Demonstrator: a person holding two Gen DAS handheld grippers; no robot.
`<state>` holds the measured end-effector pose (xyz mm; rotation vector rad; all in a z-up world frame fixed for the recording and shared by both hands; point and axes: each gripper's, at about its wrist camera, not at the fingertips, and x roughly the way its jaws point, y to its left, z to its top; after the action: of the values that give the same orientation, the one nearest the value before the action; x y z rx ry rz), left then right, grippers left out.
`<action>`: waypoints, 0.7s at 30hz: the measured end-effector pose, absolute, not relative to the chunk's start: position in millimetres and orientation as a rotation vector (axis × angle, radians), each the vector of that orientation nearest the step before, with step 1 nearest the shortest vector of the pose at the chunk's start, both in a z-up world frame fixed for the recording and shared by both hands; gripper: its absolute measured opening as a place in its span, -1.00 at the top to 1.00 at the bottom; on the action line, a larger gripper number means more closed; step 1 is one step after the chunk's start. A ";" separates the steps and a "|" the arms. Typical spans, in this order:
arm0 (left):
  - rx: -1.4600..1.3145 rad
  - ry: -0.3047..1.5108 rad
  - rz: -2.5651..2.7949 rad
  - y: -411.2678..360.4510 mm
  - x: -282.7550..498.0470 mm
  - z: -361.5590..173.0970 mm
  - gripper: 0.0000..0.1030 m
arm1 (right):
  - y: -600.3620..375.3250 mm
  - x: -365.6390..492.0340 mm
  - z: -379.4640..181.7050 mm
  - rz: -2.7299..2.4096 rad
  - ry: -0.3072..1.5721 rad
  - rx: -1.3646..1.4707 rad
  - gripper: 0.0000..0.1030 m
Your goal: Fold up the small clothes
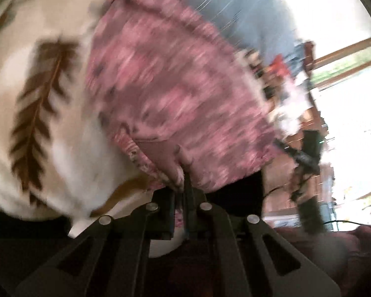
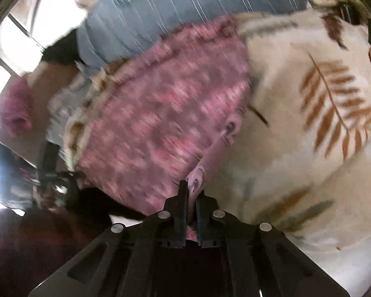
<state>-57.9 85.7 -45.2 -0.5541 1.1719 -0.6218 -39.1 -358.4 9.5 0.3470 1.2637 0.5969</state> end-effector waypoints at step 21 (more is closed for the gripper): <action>-0.821 0.863 -0.412 151.6 142.2 -8.8 0.95 | -323.8 156.0 -2.4 0.550 0.931 0.755 0.92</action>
<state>142.2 151.6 -8.8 -0.8215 0.8634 -0.4119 156.0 -323.8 -2.4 0.7546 0.9308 0.5504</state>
